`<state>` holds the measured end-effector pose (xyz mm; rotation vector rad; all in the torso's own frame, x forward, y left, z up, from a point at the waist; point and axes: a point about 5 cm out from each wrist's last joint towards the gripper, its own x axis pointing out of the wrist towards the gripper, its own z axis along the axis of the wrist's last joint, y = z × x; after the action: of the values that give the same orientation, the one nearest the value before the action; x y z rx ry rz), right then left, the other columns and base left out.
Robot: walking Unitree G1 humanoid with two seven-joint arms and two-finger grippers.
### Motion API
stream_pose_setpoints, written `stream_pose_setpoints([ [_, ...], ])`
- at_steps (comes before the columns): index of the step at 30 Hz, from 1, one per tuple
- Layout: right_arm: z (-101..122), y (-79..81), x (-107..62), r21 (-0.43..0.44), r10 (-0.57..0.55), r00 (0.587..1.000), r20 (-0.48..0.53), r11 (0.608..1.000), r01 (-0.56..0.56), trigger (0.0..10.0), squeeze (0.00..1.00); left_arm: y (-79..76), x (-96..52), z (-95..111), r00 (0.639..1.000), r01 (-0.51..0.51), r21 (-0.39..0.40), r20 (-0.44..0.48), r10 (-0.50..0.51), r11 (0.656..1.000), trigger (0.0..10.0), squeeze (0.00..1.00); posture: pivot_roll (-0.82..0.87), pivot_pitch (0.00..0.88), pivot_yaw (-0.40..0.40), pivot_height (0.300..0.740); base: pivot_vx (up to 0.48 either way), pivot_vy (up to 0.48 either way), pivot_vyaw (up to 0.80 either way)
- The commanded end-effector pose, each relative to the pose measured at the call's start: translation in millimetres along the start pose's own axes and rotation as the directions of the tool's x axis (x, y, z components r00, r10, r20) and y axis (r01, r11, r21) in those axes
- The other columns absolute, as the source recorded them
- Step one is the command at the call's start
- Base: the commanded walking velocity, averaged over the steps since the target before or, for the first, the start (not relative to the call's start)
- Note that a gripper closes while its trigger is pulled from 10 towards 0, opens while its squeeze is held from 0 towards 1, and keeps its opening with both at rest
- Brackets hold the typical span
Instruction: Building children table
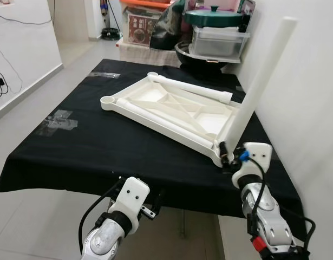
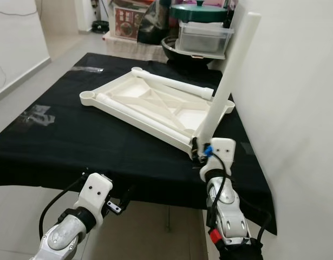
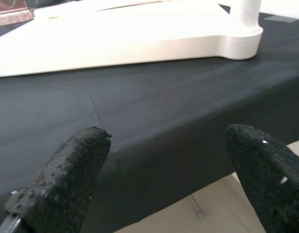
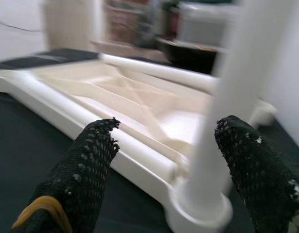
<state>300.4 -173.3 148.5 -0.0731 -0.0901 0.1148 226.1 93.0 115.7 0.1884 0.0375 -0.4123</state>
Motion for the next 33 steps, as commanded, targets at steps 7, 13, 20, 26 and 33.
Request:
stream_pose_setpoints([
  [7,32,33.1,16.3,-0.028,0.304,0.947,0.104,0.953,-0.302,10.0,0.00,-1.5,-2.0,-3,1.000,0.002,-0.008,-0.018,-0.003,1.000,10.0,0.00,0.10,0.010,-0.122,0.740,0.000,0.000,0.00],
  [13,48,41.9,52.7,-0.040,0.373,0.923,0.090,0.928,-0.371,10.0,0.00,-2.3,-2.5,0,1.000,0.000,-0.012,-0.010,0.000,1.000,10.0,0.00,0.10,0.017,-0.123,0.740,0.000,0.000,0.00],
  [20,32,38.0,104.9,-0.133,0.281,0.932,-0.229,0.940,-0.316,10.0,0.00,-6.5,-7.9,9,1.000,-0.010,-0.025,0.009,0.010,1.000,10.0,0.00,0.11,0.073,-0.150,0.740,0.000,0.000,0.00],
  [26,40,38.7,116.9,-0.240,0.256,0.920,-0.296,0.912,-0.332,10.0,0.00,-13.5,-19.0,17,1.000,-0.003,-0.041,0.014,0.003,0.999,10.0,0.00,0.12,0.133,-0.162,0.740,0.000,0.000,0.00],
  [33,41,44.9,121.7,-0.288,0.286,0.886,-0.364,0.871,-0.399,10.0,0.00,-19.1,-28.4,20,1.000,0.016,-0.061,0.001,-0.016,0.998,10.0,0.00,0.12,0.176,-0.170,0.740,0.000,0.000,0.00],
])
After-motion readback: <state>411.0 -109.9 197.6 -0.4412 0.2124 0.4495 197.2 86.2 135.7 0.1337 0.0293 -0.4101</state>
